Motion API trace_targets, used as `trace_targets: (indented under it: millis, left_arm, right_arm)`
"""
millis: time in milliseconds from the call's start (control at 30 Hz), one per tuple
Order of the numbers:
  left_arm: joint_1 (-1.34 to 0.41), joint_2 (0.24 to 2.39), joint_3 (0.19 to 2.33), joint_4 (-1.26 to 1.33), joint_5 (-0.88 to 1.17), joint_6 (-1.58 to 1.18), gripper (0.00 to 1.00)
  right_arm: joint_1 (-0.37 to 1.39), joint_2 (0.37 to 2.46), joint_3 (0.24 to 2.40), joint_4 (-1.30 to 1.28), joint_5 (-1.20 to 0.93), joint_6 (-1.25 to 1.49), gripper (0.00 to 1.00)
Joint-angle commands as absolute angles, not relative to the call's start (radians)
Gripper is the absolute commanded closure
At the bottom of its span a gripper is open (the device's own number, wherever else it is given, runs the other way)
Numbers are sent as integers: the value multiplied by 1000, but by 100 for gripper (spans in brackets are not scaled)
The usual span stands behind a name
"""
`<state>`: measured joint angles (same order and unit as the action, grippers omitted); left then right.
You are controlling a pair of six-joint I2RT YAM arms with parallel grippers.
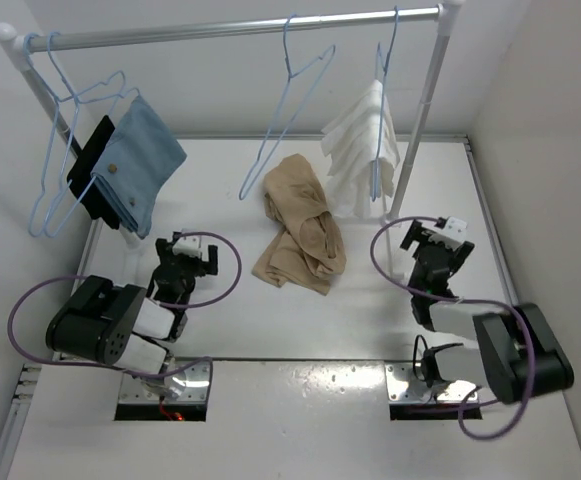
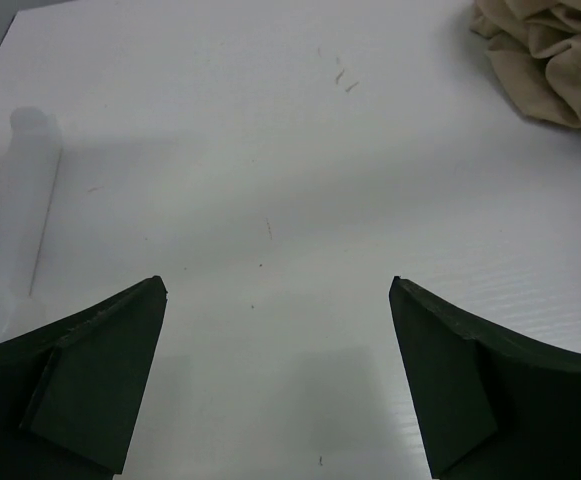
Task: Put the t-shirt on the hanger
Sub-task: Grab a hanger with the right arm
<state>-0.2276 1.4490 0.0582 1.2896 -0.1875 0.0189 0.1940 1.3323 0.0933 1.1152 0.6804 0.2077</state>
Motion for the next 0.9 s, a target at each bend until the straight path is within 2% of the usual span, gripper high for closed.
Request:
trace_targets:
  millis: [0, 33, 167, 300, 333, 500, 567, 600, 633, 667, 700, 733, 867]
  left_arm:
    - [-235, 1422, -94, 1671, -123, 54, 0]
    - [-235, 1422, -94, 1671, -123, 54, 0]
    - [-235, 1402, -144, 1739, -16, 119, 0]
    - [-245, 1376, -256, 1825, 366, 340, 0]
    - [-245, 1364, -271, 1825, 400, 372, 0]
    - [-256, 1260, -261, 1702, 367, 357, 0]
    - [-256, 1027, -195, 1348, 434, 408, 0]
    - [-256, 920, -145, 1134, 477, 557, 0]
    - [-265, 819, -67, 856, 635, 677, 0]
    - [-265, 713, 69, 403, 722, 803, 0]
    - [-265, 687, 109, 268, 770, 881, 0]
    - [-265, 667, 130, 202, 791, 849, 0]
    - [-265, 563, 106, 166, 724, 811, 0]
  right_arm:
    - [181, 1122, 251, 721, 845, 441, 1]
    - [181, 1100, 273, 589, 889, 454, 1]
    - [181, 1052, 282, 523, 850, 420, 1]
    - [181, 1031, 362, 315, 883, 518, 1]
    - [181, 1017, 386, 264, 867, 518, 1]
    - [181, 1008, 587, -18, 729, 413, 1]
    - [181, 1034, 702, -148, 747, 413, 1]
    - [181, 1045, 741, -185, 758, 413, 1]
    - [181, 1055, 821, -227, 758, 413, 1]
    - [181, 1075, 865, -263, 758, 413, 1]
    - [181, 1075, 906, -328, 767, 413, 1]
    - [181, 1089, 978, -354, 767, 423, 1]
    - [181, 1077, 1113, -443, 788, 468, 2]
